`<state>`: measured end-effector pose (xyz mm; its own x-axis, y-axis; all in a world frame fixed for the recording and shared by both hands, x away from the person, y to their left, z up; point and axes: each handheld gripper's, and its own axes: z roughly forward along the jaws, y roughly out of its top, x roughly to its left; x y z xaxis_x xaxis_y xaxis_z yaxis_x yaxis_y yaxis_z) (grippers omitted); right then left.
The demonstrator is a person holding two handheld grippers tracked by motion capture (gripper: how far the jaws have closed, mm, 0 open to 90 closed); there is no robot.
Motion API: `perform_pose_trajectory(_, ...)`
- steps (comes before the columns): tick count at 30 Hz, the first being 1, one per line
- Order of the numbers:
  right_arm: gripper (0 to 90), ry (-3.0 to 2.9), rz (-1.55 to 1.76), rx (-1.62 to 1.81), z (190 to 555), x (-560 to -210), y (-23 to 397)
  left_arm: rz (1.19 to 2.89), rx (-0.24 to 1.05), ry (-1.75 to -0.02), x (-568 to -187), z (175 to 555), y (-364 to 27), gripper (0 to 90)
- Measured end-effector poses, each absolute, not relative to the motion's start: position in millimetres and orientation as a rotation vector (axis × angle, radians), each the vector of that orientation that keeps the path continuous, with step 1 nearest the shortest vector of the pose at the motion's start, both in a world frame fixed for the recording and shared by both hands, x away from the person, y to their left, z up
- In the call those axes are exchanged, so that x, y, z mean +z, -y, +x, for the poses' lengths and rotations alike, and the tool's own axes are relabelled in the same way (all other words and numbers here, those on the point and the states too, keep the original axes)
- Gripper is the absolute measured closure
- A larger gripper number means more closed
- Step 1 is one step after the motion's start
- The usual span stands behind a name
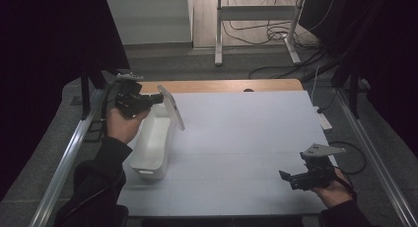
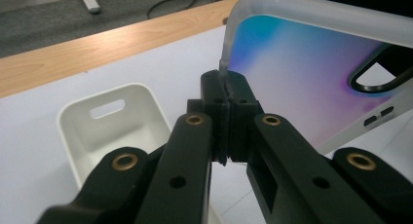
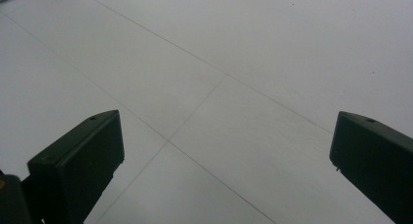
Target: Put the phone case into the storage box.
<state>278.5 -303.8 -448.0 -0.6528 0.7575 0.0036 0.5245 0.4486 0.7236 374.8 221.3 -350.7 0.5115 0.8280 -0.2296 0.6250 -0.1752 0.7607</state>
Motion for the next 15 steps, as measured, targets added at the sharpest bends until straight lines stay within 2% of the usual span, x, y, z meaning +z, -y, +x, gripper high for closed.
perform_pose_trajectory(15, 0.0, -2.319, 1.185, 1.015, 267.7, -446.4, 326.1, 1.863, 0.353, -1.265, -345.7, 380.7, -243.5, 88.2)
